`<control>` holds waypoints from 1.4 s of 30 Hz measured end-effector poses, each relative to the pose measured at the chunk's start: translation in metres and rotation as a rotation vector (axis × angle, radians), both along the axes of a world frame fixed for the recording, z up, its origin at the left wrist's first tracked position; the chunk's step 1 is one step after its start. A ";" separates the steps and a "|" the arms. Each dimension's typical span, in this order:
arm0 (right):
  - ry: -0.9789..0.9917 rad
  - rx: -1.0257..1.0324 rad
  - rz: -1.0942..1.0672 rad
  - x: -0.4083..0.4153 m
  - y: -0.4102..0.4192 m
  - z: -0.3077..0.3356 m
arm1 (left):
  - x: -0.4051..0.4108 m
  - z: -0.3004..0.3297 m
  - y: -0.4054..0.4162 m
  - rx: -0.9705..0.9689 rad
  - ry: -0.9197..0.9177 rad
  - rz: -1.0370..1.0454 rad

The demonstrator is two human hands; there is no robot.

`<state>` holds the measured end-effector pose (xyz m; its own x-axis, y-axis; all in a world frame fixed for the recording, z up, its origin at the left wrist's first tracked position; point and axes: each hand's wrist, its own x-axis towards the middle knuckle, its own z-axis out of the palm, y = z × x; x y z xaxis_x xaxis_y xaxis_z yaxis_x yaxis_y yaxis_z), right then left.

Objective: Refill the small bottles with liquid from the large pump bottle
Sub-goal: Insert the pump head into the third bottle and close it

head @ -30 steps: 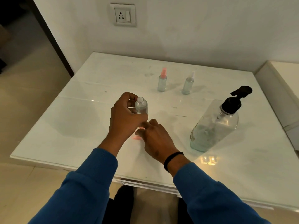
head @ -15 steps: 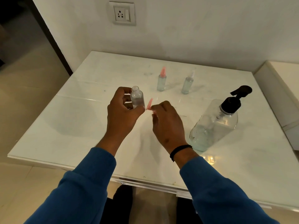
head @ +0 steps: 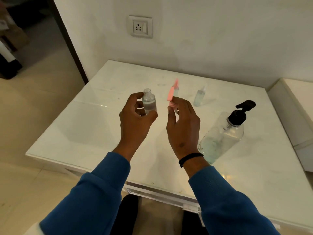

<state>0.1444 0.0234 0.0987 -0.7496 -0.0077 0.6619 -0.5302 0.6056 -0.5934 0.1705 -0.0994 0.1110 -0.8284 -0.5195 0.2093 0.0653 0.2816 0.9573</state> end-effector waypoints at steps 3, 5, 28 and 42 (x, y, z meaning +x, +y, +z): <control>0.015 -0.172 0.012 0.010 0.004 0.028 | 0.008 0.013 0.008 -0.008 0.001 -0.026; -0.008 -0.300 0.000 0.020 0.008 0.052 | 0.016 0.025 0.016 -0.030 0.006 -0.064; 0.162 -0.675 0.061 0.116 0.078 0.267 | 0.117 0.172 0.069 -0.195 0.110 -0.348; 0.312 -0.651 0.134 0.172 0.093 0.351 | 0.167 0.260 0.081 -0.219 0.268 -0.403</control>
<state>0.3169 0.1167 0.4496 -0.5462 0.3813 0.7458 -0.7779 0.0994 -0.6205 0.3379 -0.0180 0.3710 -0.8561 -0.0912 0.5088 0.4436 0.3755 0.8138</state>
